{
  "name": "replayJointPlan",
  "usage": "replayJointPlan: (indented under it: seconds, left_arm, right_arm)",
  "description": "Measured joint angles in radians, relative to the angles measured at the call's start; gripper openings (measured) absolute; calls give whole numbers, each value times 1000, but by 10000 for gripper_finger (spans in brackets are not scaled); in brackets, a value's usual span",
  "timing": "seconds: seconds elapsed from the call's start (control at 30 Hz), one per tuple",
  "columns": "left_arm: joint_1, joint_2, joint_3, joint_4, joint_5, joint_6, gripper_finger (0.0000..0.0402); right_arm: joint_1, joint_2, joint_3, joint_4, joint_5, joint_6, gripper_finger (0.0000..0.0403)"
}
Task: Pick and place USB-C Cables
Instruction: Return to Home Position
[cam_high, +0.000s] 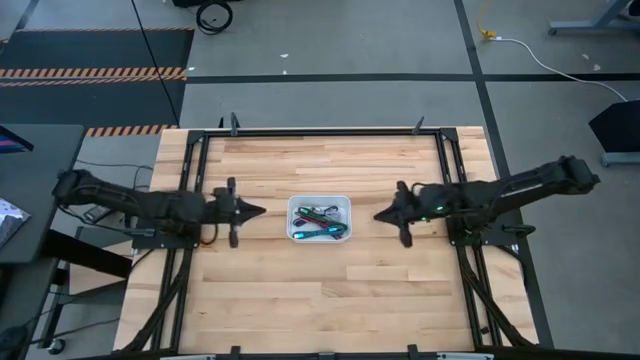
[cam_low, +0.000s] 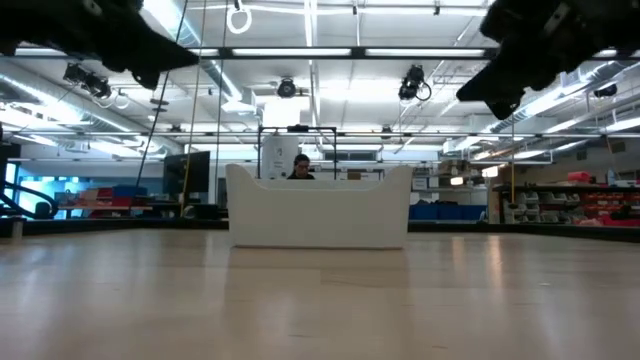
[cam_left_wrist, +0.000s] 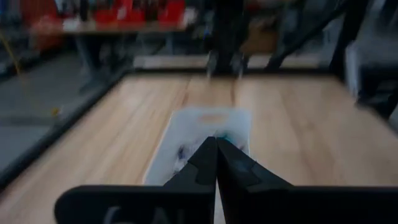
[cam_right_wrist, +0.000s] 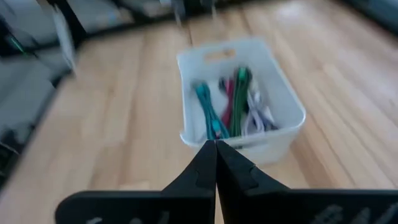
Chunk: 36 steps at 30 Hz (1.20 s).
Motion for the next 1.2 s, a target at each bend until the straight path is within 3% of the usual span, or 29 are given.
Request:
replayJointPlan:
  seconds: [0.2, 0.33, 0.73, 0.93, 1.2]
  left_arm:
    - [1, -193, -80, 58, 36, 48, 6]
    - [1, -278, -123, 65, 44, 45, 11]
    - [1, -425, -178, -7, 45, 14, 12]
    - [0, -498, -179, -60, 119, -12, 9]
    - [-2, -603, -190, -97, 134, -17, 11]
  right_arm:
    - [-23, -205, -180, 252, -47, -23, 6]
    - [-34, -285, -243, 295, -49, -35, 6]
    - [-43, -477, -343, 301, -89, -25, 8]
    - [-44, -564, -364, 241, -95, -34, 10]
    - [-43, -667, -446, 238, -104, -22, 9]
